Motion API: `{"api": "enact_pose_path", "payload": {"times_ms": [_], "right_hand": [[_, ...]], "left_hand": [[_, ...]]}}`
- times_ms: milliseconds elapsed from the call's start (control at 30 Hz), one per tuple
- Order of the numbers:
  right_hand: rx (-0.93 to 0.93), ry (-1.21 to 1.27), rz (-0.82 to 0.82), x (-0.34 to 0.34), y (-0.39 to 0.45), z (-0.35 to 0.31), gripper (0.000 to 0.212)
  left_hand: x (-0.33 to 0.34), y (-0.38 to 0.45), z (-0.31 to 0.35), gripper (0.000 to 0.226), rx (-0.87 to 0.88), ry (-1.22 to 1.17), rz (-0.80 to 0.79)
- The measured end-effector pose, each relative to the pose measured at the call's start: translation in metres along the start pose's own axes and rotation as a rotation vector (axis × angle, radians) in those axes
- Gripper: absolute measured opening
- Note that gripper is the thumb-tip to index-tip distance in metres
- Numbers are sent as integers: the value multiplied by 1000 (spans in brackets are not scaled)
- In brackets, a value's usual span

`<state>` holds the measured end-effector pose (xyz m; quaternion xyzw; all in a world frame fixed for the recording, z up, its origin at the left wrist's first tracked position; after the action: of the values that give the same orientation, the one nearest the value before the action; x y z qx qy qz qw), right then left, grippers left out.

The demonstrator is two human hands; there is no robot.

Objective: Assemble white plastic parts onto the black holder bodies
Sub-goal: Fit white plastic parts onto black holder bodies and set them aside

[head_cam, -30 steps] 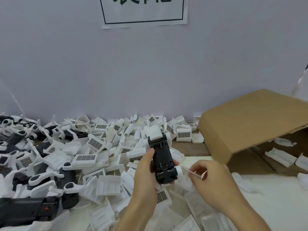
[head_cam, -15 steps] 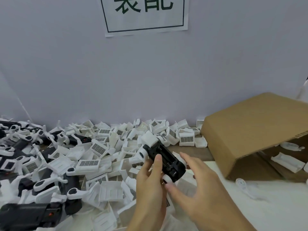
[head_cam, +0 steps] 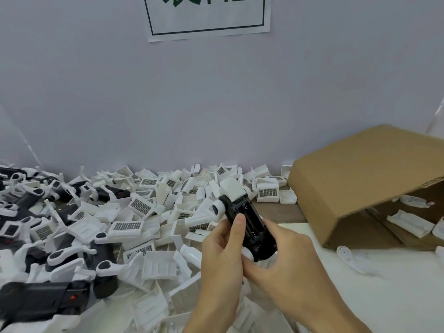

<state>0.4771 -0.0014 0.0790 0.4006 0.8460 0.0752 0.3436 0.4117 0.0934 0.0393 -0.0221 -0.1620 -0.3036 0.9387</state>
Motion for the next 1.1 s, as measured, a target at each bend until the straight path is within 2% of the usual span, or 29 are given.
{"api": "enact_pose_path", "payload": {"times_ms": [367, 500, 633, 700, 800, 933, 1100], "right_hand": [[7, -90, 104, -13, -1, -5, 27], [3, -107, 101, -13, 0, -5, 29], [-8, -143, 105, -15, 2, -4, 37], [-8, -138, 107, -15, 1, -2, 38], [13, -81, 72, -12, 1, 3, 36], [-1, -8, 16, -6, 1, 6, 24], [-52, 97, -69, -1, -4, 4, 25]], "left_hand": [[5, 1, 0, 34, 37, 39, -6], [6, 3, 1, 34, 63, 19, -23], [5, 5, -2, 47, 79, 26, -40], [5, 5, -3, 43, 90, 35, -39], [4, 6, -3, 30, 100, 55, -32], [3, 7, -4, 42, 88, 62, -48], [-1, 8, -3, 27, 86, 32, -41]]}}
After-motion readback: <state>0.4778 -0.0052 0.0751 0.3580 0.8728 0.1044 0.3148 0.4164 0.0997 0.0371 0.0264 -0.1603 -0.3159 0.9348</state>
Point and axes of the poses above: each hand's wrist, its own y-axis towards the middle knuckle, its own x-axis out of the palm, z = x × y, the point moved 9 cm from there along y, towards the middle knuckle, and after that the axes turned 4 degrees about z, right-handed, at the moved point
